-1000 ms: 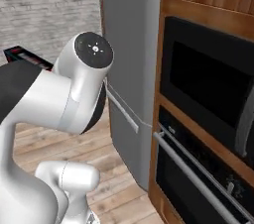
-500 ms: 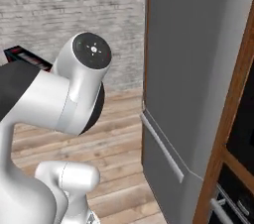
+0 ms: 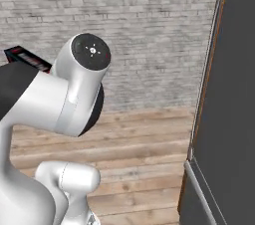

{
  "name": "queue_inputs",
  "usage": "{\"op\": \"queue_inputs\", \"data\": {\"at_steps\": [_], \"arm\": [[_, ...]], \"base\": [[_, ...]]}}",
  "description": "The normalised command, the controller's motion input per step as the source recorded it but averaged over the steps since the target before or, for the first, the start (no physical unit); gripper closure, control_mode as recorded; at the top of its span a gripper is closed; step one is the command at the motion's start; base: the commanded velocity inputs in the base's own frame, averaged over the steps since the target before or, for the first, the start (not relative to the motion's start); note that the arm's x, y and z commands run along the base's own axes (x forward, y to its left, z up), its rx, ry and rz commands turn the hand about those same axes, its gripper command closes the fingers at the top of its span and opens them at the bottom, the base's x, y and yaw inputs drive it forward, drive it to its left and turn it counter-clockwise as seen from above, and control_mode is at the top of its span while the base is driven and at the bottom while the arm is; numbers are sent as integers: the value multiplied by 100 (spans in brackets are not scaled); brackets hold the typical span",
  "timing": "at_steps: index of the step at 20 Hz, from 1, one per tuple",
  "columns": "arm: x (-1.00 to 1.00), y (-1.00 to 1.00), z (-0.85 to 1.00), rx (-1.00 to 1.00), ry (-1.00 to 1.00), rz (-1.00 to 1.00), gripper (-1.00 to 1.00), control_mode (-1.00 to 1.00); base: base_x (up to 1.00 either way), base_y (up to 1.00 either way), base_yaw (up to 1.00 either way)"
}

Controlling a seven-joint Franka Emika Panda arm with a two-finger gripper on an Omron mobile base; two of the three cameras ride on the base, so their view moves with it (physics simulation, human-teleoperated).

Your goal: Retrieve the tupperware and aluminum foil from the cabinet and place them on the dining counter near the plate with hot dog and potato to prepare for storing leftovers.

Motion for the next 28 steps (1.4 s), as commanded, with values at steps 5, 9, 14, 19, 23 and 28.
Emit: {"op": "queue_inputs", "data": {"at_steps": [5, 9, 14, 19, 23, 28], "arm": [[0, 0, 0, 0, 0, 0, 100, 100], [0, 0, 0, 0, 0, 0, 100, 100], [0, 0, 0, 0, 0, 0, 100, 100], [0, 0, 0, 0, 0, 0, 100, 100], [0, 0, 0, 0, 0, 0, 100, 100], [0, 0, 0, 0, 0, 0, 100, 100]], "base": [[100, 17, 50], [100, 0, 50], [100, 0, 57], [100, 0, 64], [96, 0, 66], [83, 0, 69]]}}
